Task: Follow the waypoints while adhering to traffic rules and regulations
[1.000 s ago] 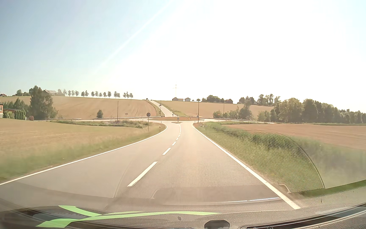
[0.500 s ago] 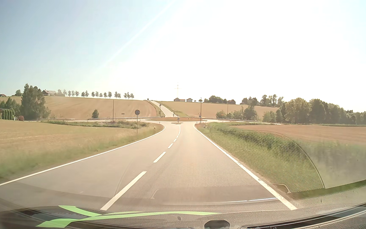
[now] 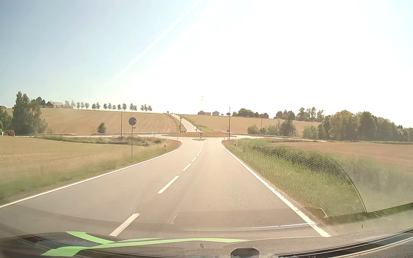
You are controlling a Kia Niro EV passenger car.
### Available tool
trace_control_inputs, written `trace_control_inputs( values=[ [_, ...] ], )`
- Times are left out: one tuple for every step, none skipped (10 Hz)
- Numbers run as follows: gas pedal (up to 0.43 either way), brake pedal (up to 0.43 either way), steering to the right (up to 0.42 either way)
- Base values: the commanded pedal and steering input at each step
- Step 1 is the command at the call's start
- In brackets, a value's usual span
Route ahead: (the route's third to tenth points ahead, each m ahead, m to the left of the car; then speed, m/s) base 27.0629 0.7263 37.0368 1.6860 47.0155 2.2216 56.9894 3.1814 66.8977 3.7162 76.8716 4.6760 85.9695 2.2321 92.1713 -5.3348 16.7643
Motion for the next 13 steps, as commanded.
trace_control_inputs(
  values=[
    [0.0, 0.0, -0.005],
    [0.0, 0.0, -0.005],
    [0.0, 0.0, -0.006],
    [0.0, 0.012, -0.007],
    [0.0, 0.037, -0.008],
    [0.0, 0.073, -0.008],
    [0.0, 0.091, -0.008],
    [0.0, 0.098, -0.008],
    [0.0, 0.104, -0.007],
    [0.0, 0.122, -0.007],
    [0.0, 0.152, -0.007],
    [0.0, 0.159, -0.007],
    [0.0, 0.165, -0.007]
  ],
)
